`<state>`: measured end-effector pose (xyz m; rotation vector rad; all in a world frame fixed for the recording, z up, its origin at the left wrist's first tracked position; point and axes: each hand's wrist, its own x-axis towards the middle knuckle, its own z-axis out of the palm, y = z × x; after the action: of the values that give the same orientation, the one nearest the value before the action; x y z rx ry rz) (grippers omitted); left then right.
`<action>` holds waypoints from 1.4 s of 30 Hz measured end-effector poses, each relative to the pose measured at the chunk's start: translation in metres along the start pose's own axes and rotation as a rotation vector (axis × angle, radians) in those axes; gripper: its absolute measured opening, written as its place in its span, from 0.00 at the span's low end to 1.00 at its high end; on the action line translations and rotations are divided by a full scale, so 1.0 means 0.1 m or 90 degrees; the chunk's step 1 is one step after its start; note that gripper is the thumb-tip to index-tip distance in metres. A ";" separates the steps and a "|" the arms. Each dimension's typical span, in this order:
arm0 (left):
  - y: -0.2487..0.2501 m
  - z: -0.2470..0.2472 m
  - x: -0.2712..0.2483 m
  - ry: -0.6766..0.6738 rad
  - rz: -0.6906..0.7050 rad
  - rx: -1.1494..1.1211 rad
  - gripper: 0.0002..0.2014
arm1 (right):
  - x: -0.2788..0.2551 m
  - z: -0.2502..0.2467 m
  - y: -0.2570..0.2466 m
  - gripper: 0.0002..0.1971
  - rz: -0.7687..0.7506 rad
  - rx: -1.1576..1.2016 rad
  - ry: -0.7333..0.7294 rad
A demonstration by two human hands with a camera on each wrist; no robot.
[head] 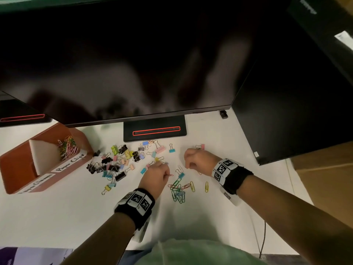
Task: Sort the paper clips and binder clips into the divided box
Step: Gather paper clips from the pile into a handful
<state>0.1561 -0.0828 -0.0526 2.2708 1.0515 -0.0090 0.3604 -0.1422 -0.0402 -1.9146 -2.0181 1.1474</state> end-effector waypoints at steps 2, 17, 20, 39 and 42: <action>0.00 -0.03 0.00 -0.019 0.007 -0.005 0.04 | 0.03 0.01 -0.01 0.09 0.013 -0.018 -0.001; 0.14 0.05 -0.36 -0.113 0.062 -0.038 0.05 | -0.30 0.05 0.26 0.06 0.042 -0.060 0.088; 0.17 0.14 -0.37 -0.122 0.064 -0.004 0.05 | -0.44 0.14 0.39 0.03 0.045 -0.021 0.106; 0.08 0.07 -0.14 -0.081 0.015 -0.052 0.08 | -0.30 0.08 0.03 0.12 0.080 -0.043 0.032; 0.08 0.08 -0.12 -0.079 0.027 -0.019 0.09 | -0.24 0.05 -0.01 0.13 0.118 -0.040 0.002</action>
<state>0.1559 -0.0989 -0.0512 2.2341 0.9325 -0.1142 0.3611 -0.1663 -0.0336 -2.1708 -1.9304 1.1317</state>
